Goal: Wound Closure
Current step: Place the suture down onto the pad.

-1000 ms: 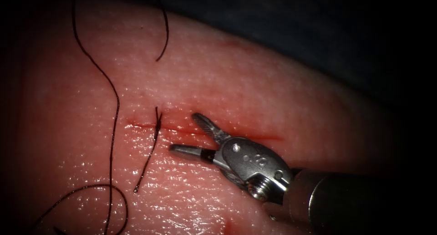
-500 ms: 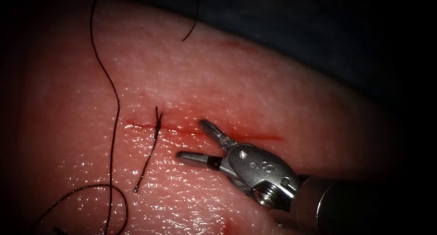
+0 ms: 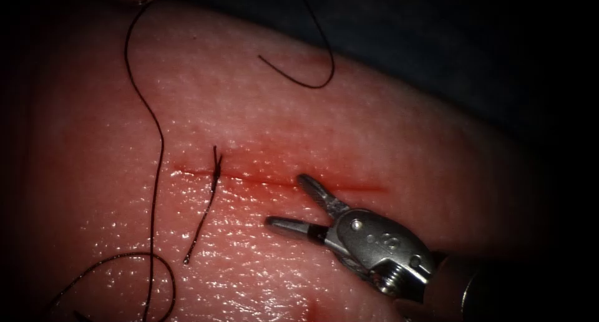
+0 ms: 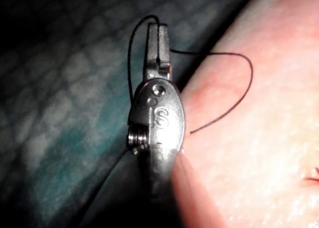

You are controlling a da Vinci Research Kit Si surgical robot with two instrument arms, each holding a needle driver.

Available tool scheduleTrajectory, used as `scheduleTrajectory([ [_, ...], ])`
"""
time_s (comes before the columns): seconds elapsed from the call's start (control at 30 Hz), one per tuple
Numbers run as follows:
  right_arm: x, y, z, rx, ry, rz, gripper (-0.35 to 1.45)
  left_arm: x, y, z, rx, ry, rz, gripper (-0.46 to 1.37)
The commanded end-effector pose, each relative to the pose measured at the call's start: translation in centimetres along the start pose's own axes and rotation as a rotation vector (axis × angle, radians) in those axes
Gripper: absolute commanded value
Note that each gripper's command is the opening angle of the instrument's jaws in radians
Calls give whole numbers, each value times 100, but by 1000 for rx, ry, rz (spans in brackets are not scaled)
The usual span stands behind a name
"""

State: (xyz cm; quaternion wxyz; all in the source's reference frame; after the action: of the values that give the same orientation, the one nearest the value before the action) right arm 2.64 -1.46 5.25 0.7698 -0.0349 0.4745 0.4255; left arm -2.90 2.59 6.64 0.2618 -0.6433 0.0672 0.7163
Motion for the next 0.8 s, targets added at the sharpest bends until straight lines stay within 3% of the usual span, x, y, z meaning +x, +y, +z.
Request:
scheduleTrajectory([
  [0.03, -1, 0, 1, 3, 1, 0, 144, -2, 2, 1, -13, -8, -2, -35],
  [0.27, -3, -2, 1, 2, 3, -2, 144, -66, 9, 4, -25, -61, -62, -35],
  [0.6, -4, -4, -1, 2, 3, -3, 144, -104, 14, 5, -69, -131, -74, -35],
  [0.8, -4, -4, -1, 1, 4, -3, 144, -123, 20, 4, -99, -323, -135, -35],
])
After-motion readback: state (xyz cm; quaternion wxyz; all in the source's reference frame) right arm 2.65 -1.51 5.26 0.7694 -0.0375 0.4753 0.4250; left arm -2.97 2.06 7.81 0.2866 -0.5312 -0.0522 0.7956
